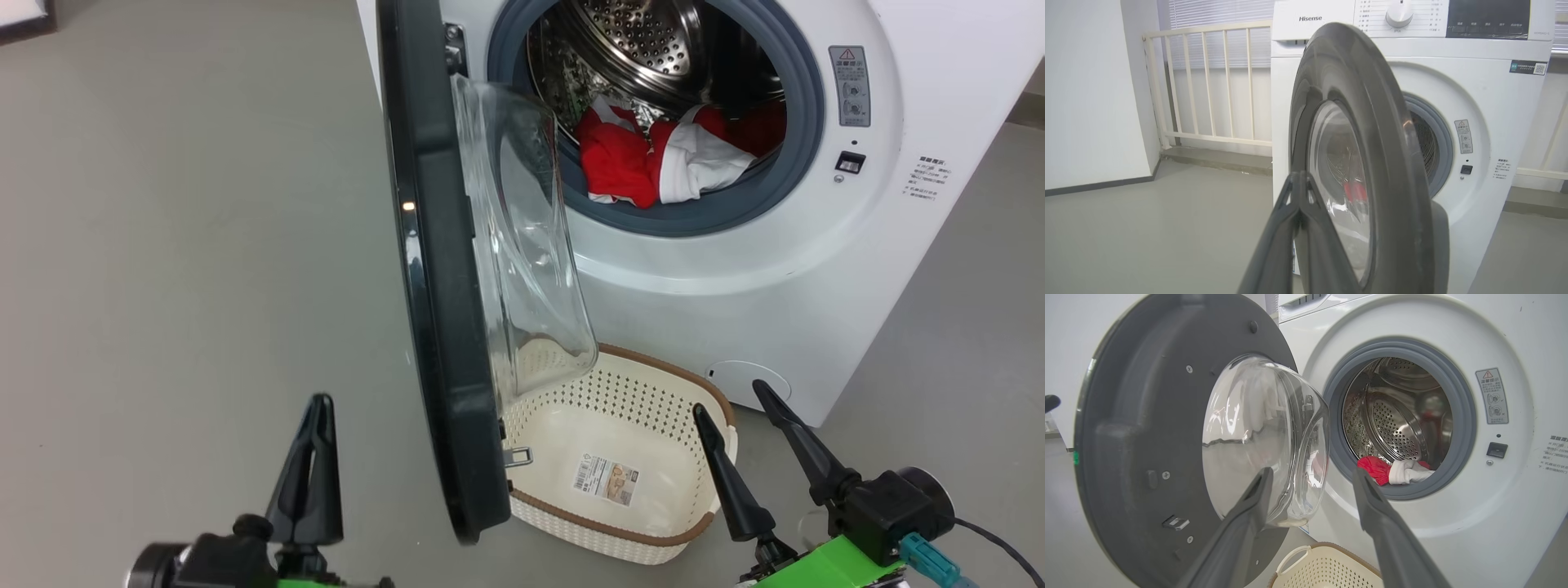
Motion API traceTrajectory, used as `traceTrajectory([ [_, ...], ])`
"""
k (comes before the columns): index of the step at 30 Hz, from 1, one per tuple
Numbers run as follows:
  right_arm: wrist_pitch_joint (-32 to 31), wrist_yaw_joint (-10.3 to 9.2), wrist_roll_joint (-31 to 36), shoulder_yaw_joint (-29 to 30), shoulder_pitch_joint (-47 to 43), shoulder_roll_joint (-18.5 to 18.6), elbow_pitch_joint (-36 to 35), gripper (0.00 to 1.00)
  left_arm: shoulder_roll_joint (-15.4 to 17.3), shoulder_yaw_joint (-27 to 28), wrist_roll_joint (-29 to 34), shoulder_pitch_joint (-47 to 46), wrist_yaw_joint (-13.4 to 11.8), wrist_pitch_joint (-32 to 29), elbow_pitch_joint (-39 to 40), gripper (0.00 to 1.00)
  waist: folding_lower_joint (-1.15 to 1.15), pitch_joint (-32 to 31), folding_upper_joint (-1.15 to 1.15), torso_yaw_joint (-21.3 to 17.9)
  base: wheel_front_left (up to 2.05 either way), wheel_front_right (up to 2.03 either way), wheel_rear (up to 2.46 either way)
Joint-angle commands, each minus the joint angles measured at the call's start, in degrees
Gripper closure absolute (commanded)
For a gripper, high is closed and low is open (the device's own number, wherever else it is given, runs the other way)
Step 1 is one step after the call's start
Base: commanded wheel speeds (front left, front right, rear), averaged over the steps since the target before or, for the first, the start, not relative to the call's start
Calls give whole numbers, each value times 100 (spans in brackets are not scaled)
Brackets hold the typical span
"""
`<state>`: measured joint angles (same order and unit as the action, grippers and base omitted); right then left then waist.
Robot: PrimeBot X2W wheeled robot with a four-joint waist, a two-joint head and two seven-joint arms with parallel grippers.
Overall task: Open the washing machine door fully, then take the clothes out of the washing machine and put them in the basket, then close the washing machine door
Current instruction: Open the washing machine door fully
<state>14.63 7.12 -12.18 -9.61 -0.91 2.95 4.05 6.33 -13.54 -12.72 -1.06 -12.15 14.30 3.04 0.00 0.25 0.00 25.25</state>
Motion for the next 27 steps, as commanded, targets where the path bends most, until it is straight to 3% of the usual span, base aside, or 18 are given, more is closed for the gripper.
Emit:
traceTrajectory([
  [1,37,36,-45,-117,118,-7,-115,0,60,176,113,-308,-21,56,316,100,0,-4,0,-6,0,0,0],
  [8,37,36,-93,-168,133,-7,-81,0,88,-60,363,-608,94,64,955,100,0,-11,0,-77,0,0,0],
  [14,37,36,-136,-173,140,-7,-72,0,20,-465,351,-836,341,13,1184,100,0,-21,0,-168,0,0,0],
  [19,37,36,-151,-159,132,-7,-59,1,-70,-953,315,-895,571,-82,1161,100,0,-26,0,-216,0,0,0],
  [27,37,36,-215,-188,133,-7,-60,6,-156,-1437,248,-915,701,-454,814,100,0,6,0,-233,0,0,0],
])
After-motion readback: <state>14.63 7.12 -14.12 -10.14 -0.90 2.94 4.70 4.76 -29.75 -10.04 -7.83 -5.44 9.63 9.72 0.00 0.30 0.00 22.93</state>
